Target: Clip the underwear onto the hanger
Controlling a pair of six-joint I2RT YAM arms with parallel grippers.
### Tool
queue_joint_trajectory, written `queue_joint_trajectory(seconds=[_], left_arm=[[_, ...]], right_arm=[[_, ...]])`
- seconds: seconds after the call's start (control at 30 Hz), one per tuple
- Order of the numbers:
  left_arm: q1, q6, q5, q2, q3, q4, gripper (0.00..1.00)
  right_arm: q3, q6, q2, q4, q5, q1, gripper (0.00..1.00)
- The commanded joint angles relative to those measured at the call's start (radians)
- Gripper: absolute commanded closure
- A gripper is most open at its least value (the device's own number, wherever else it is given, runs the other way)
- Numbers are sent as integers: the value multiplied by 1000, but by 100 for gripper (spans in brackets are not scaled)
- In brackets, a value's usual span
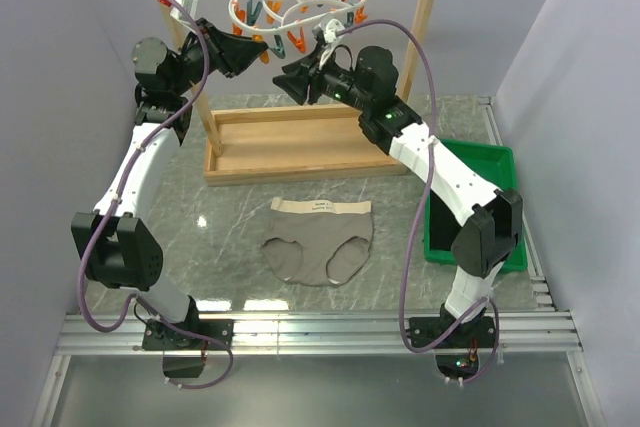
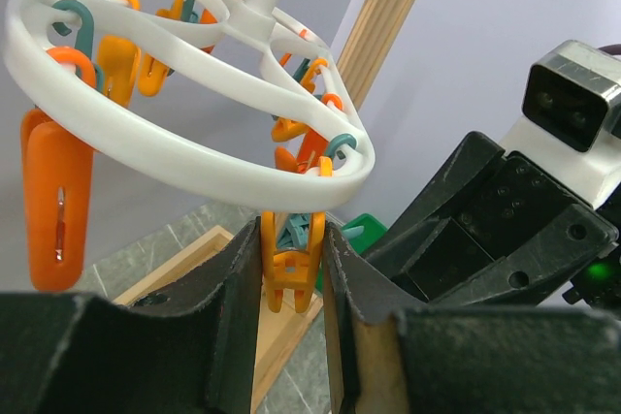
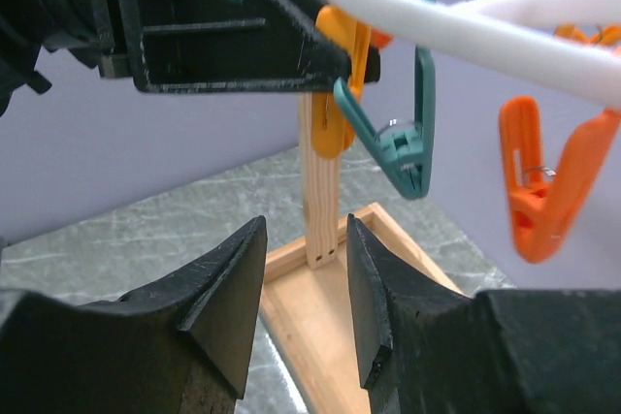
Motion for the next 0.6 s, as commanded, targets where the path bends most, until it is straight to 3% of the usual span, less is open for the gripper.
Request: queue_joint_trajectory(seconds=[0.0,0.57], left_arm=[[-10,-24,23,-51,12,4,100],[-16,-23,27,-56,-8,4,100]], right_arm=[[69,-29,12,83,9,8,54],[149,-90,90,85,42,20,55]])
